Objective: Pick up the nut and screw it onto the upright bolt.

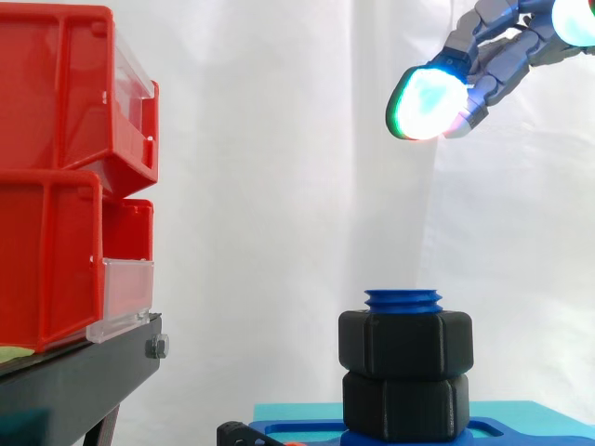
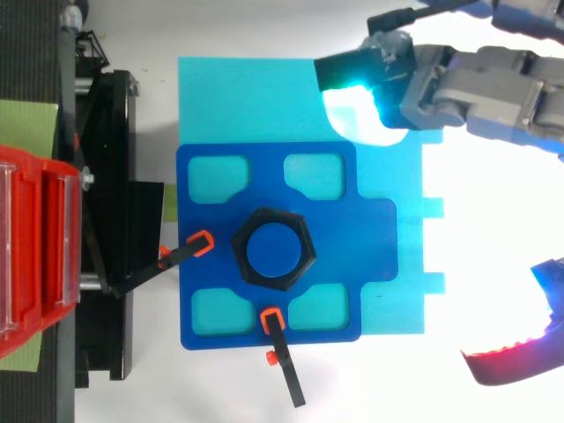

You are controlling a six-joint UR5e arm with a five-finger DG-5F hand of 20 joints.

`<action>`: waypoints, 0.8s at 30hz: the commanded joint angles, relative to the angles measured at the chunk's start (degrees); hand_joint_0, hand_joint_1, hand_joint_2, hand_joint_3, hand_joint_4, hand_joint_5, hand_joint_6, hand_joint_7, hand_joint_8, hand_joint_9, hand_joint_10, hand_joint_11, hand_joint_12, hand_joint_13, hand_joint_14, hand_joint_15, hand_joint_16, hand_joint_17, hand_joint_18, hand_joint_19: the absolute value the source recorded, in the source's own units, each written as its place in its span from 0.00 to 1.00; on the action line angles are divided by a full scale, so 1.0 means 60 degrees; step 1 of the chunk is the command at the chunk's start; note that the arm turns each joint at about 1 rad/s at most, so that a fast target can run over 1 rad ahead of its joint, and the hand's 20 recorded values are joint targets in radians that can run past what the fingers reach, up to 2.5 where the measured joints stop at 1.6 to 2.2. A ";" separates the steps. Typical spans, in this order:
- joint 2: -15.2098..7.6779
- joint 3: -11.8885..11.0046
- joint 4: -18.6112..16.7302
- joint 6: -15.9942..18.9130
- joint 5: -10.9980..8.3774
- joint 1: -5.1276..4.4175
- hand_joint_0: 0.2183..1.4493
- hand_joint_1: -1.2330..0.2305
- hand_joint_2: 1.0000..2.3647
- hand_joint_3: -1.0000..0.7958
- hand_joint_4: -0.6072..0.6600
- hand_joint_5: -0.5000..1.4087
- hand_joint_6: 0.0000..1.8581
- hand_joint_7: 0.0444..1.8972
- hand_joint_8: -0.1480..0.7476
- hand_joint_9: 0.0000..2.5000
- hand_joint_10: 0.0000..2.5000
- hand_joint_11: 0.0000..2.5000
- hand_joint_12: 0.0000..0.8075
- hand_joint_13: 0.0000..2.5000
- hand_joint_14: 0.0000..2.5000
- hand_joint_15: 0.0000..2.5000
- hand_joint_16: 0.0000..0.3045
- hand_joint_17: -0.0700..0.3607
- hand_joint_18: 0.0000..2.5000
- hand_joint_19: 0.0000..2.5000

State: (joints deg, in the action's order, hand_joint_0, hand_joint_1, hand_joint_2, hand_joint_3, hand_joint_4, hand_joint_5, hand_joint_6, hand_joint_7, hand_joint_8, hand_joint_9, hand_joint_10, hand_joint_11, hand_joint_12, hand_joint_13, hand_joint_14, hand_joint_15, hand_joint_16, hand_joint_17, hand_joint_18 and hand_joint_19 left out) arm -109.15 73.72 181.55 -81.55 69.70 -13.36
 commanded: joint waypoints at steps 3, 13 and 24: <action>-0.0002 0.0003 -0.0009 -0.0001 0.0000 0.0000 0.21 0.60 0.00 0.28 0.58 0.14 0.27 0.32 0.40 0.05 0.00 0.00 0.44 0.03 0.00 0.00 0.14 0.39 0.00 0.00; -0.0002 -0.0012 0.0005 -0.0001 -0.0044 0.0000 0.21 0.61 0.00 0.28 0.58 0.14 0.27 0.32 0.41 0.05 0.00 0.00 0.46 0.02 0.00 0.00 0.15 0.40 0.00 0.00; -0.0002 -0.0012 0.0020 -0.0001 -0.0059 0.0000 0.20 0.62 0.00 0.28 0.57 0.14 0.27 0.32 0.42 0.05 0.00 0.00 0.47 0.01 0.00 0.00 0.16 0.41 0.00 0.00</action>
State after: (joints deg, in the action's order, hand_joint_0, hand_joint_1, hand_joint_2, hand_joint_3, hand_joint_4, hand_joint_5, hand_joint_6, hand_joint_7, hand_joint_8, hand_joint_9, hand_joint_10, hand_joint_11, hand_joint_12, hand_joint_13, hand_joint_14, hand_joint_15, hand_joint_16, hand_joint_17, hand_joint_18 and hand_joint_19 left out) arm -109.16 73.72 181.61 -81.56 69.42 -13.36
